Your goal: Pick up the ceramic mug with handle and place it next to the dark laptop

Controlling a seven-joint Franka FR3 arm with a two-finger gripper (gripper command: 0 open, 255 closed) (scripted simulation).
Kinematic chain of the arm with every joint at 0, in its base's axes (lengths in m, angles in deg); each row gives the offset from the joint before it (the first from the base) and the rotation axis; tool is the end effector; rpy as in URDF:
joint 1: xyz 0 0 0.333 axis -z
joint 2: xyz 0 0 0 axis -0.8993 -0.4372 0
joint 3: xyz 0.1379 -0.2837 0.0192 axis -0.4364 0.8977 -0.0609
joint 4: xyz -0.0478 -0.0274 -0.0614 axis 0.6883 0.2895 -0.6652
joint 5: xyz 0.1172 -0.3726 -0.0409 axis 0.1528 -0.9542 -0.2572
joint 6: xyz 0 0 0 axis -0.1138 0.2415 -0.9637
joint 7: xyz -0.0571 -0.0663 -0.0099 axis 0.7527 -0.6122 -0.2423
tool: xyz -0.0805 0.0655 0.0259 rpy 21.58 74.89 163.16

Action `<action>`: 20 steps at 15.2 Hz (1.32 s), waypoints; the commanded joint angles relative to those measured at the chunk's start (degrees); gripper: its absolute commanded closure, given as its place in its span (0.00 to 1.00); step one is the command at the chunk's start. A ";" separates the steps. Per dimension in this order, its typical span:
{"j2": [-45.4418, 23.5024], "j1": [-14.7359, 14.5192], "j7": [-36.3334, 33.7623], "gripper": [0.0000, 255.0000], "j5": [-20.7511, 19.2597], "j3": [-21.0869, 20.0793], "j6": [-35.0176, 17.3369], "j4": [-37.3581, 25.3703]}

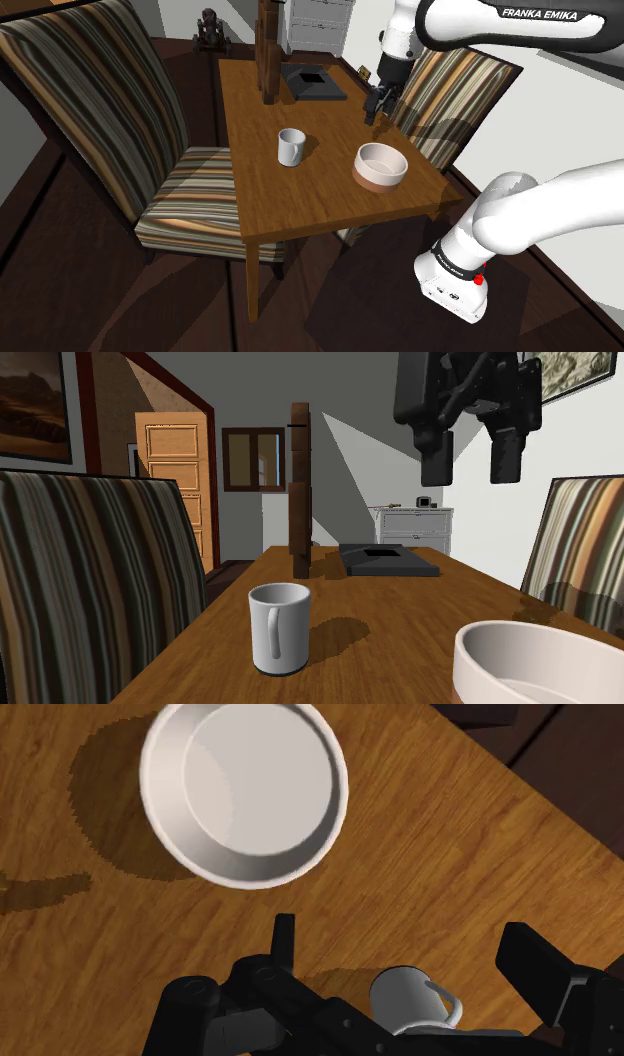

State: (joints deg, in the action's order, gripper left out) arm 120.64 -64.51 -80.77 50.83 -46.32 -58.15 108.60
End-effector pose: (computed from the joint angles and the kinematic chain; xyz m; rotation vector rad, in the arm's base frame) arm 0.3686 0.0369 0.5515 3.0974 0.0292 -0.0181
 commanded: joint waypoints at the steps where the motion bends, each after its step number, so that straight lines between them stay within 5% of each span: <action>1: -3.03 0.10 -0.64 0.00 0.50 -0.13 -4.01 0.23; 12: -23.90 0.14 -4.41 0.00 2.57 -1.51 -21.99 -6.12; 20: -37.48 -0.09 -6.32 0.00 3.05 -1.97 -29.86 -13.92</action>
State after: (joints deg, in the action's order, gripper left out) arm 84.11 -64.61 -87.08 53.83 -48.30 -87.08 94.86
